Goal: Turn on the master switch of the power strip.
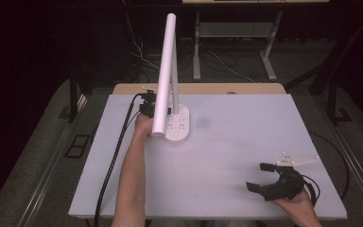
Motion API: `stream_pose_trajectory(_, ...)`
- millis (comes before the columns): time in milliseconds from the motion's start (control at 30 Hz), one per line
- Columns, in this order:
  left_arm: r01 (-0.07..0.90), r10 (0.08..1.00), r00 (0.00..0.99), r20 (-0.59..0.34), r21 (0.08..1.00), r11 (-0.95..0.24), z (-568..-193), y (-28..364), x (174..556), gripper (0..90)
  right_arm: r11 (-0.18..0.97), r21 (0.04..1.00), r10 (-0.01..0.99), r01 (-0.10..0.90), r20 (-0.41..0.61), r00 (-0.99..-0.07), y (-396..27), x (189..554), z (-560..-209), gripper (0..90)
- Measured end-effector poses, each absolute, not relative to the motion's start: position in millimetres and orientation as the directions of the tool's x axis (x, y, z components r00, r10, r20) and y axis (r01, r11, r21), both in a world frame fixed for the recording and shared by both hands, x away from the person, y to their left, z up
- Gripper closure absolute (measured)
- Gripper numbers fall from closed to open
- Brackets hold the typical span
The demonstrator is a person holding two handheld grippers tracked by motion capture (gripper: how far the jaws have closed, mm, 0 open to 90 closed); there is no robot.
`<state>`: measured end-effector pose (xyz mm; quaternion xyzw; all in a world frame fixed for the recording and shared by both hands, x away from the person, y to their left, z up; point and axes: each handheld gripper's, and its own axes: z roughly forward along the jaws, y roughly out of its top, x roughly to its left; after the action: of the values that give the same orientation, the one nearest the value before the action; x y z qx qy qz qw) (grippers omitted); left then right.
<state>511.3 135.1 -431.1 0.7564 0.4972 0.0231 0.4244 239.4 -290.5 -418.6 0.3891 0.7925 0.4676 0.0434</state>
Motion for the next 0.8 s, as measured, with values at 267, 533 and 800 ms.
stream_pose_trajectory(267,0.716,0.784,0.512,-0.351,0.678,-0.165,-429.9,132.6,509.0,90.0,0.260,0.775,0.659,0.576,0.294,-0.692,-291.5,239.6,-418.2,0.0)
stream_pose_trajectory(533,0.688,0.789,0.533,-0.305,0.700,-0.194,-425.5,128.9,504.4,90.0,0.258,0.779,0.659,0.571,0.290,-0.694,-292.1,240.6,-418.4,0.0)
stream_pose_trajectory(800,0.644,0.791,0.552,-0.266,0.739,-0.200,-421.4,135.7,496.3,90.0,0.261,0.776,0.658,0.574,0.292,-0.694,-290.2,240.6,-418.6,0.0)
